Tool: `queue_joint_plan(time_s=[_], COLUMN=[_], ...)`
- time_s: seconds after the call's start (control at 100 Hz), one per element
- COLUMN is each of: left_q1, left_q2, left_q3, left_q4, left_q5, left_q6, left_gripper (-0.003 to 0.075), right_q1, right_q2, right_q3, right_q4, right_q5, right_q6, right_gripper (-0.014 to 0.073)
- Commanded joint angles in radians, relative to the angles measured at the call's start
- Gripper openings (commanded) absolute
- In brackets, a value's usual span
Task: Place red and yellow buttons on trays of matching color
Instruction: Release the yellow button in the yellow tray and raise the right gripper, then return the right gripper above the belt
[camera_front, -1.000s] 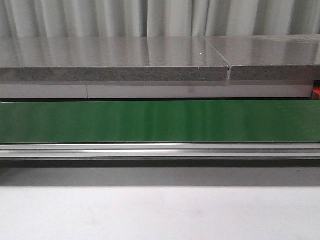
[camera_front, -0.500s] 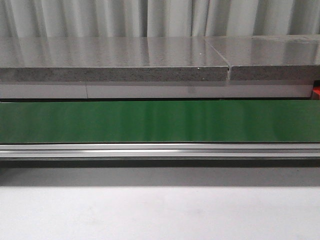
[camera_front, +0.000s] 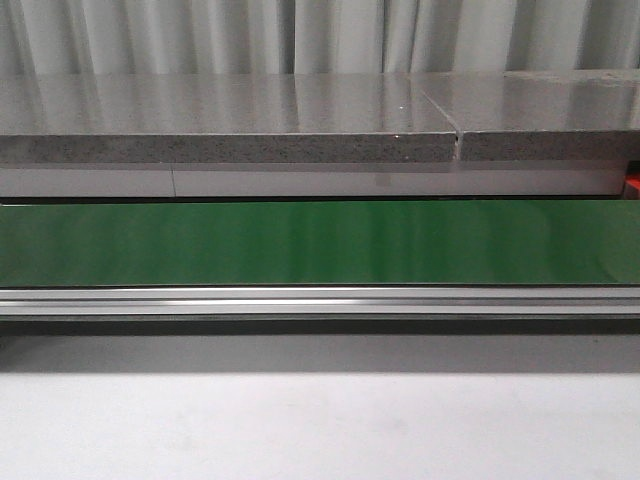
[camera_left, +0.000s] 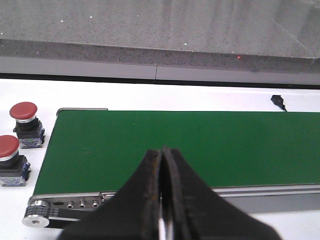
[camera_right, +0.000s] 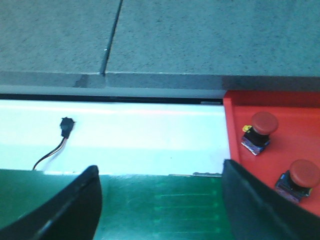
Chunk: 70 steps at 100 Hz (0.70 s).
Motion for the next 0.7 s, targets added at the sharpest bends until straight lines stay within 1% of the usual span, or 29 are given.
queue_joint_plan(time_s=[0.0, 0.16, 0.28, 0.34, 0.39, 0.46, 0.58, 0.69], left_q1=[-0.008, -0.008, -0.008, -0.008, -0.008, -0.008, -0.008, -0.008], left_q2=[0.005, 0.005, 0.005, 0.005, 0.005, 0.005, 0.005, 0.005], left_q3=[-0.028, -0.028, -0.028, -0.028, -0.028, -0.028, -0.028, -0.028], left_q4=[-0.005, -0.005, -0.005, -0.005, -0.005, -0.005, -0.005, -0.005], left_q5=[-0.067, -0.067, -0.067, -0.067, -0.067, -0.067, -0.067, -0.067], left_q6=[-0.001, -0.001, -0.001, -0.001, -0.001, -0.001, -0.001, -0.001], left_gripper=[-0.0019, -0.0019, -0.0019, -0.0019, -0.0019, -0.0019, -0.0019, -0.0019], right_q1=[0.023, 0.054, 0.055, 0.055, 0.055, 0.055, 0.055, 0.055], right_q2=[-0.072, -0.180, -0.261, -0.298, -0.329, -0.373, -0.431, -0.460], right_q3=[0.002, 0.088, 0.164, 0.191, 0.214, 0.241, 0.260, 0.260], right_q4=[0.012, 0.012, 0.012, 0.012, 0.013, 0.013, 0.016, 0.016], right_q5=[-0.026, -0.009, 0.024, 0.040, 0.042, 0.041, 0.056, 0.070], right_q6=[-0.024, -0.034, -0.053, -0.053, -0.053, -0.053, -0.053, -0.053], right_gripper=[0.0512, 0.0510, 0.0510, 0.0503, 0.0479, 0.0412, 0.0228, 0.0089])
